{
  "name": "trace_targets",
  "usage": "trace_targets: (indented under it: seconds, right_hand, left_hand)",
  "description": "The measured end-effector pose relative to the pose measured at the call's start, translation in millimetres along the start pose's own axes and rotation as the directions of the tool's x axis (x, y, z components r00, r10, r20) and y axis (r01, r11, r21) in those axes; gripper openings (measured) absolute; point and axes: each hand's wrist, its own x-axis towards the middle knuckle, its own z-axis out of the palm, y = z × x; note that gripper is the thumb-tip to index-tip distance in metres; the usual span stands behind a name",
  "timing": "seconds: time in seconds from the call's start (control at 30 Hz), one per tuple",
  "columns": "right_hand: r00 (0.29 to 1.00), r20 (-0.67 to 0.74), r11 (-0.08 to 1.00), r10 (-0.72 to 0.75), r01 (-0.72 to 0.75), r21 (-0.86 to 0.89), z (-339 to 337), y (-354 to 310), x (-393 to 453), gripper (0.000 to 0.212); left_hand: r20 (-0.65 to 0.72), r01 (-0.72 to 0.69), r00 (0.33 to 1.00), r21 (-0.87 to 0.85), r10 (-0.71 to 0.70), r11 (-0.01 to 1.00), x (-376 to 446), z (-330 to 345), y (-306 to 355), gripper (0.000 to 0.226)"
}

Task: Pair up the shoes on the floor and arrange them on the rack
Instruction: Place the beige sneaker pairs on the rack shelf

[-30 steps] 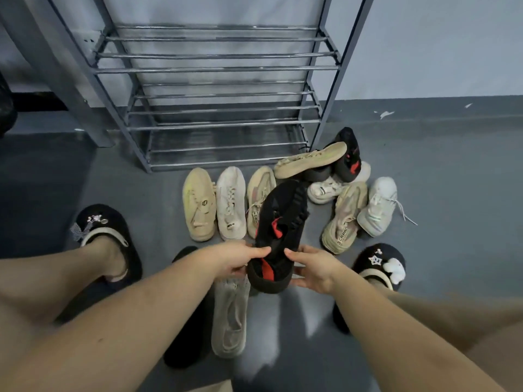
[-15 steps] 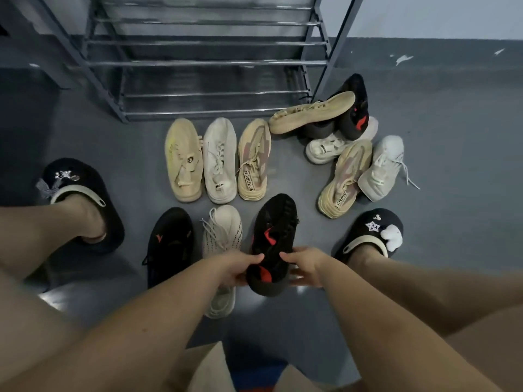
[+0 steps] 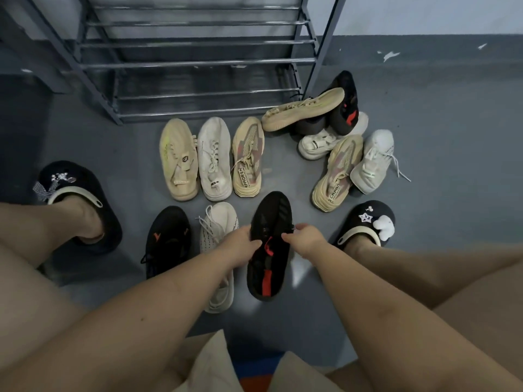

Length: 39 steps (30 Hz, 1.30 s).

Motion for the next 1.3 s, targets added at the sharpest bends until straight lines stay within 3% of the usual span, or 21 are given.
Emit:
trace_targets:
  seconds: [0.07, 0.13, 0.27, 0.43, 0.53, 0.83, 1.3]
  right_hand:
    - [0.996, -0.021, 0.962, -0.086, 0.078, -0.262, -1, -2, -4, 0.057]
    - [0.988, -0.031, 0.908, -0.153, 0.128, -0.398, 1, -5, -10, 0.059]
    - [0.961, -0.077, 0.848, -0.265, 0.195, -0.492, 6, -11, -28, 0.069]
    - [0.944, -0.130, 0.801, -0.303, 0.178, -0.571, 3, -6, -47, 0.071]
    - [0.941, -0.159, 0.799, -0.299, 0.156, -0.580, -5, -1, -57, 0.070]
    - [0.922, -0.261, 0.787, -0.287, 0.072, -0.613, -26, 4, -70, 0.062]
    - [0.952, -0.275, 0.857, -0.137, -0.025, -0.515, -90, 20, 31, 0.069]
  left_hand:
    - [-0.016, -0.080, 0.996, 0.183, 0.084, 0.980, -4, -5, -1, 0.056]
    - [-0.014, -0.143, 0.987, 0.366, 0.159, 0.920, -5, -8, -1, 0.065]
    - [0.016, -0.221, 0.967, 0.540, 0.253, 0.812, -14, -3, 6, 0.070]
    - [0.020, -0.254, 0.942, 0.698, 0.336, 0.669, -28, 10, 12, 0.069]
    - [0.014, -0.252, 0.935, 0.732, 0.355, 0.633, -32, 9, 14, 0.070]
    - [-0.039, -0.261, 0.923, 0.666, 0.382, 0.699, -34, -1, 21, 0.068]
    - [0.023, -0.224, 0.947, 0.764, 0.322, 0.605, 44, -13, 59, 0.067]
